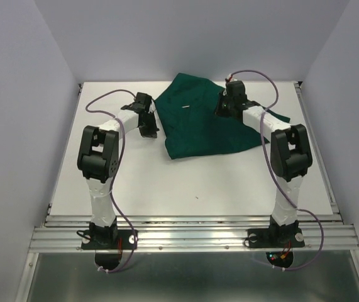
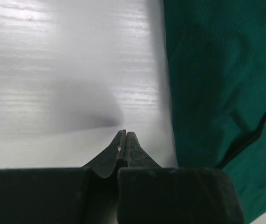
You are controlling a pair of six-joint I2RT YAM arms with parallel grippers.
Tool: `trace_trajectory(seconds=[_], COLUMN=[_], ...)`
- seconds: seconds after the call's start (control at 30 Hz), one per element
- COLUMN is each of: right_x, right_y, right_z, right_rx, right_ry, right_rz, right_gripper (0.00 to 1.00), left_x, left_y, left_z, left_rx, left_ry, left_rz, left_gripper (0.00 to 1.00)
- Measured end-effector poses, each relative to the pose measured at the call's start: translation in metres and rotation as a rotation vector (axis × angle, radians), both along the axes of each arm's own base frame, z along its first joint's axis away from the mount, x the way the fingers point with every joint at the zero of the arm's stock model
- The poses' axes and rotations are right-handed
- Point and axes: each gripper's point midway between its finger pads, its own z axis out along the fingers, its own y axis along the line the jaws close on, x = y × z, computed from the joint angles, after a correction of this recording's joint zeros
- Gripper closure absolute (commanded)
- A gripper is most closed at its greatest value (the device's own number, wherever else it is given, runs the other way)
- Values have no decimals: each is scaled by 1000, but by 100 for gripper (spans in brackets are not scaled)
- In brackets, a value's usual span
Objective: Prepare the surgical pack
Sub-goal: Pack the surgical kit at the center of the board.
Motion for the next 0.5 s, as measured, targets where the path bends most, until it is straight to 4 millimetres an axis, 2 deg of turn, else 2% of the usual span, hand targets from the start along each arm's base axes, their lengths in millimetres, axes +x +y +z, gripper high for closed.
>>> trace_trajectory(seconds=[0.1, 0.17, 0.3, 0.37, 0.5], right_x=[9, 15, 14, 10, 7], right_y=[-4, -3, -1, 0, 12], right_z=[-32, -54, -84, -91, -89], right_rx=[-79, -120, -153, -152, -108], right_ry=[66, 112, 178, 201, 202], right_rz=[-5, 7, 39, 52, 103], right_gripper=[90, 90, 90, 90, 90], left_x=[10, 21, 47, 47, 42], left_y=[-7, -14, -28, -36, -53], left_z=[-15, -17, -12, -12, -12], left_rx=[12, 17, 25, 26, 32], left_ry=[22, 11, -35, -38, -41], left_rz=[-3, -6, -20, -37, -84], left_gripper=[100, 100, 100, 100, 100])
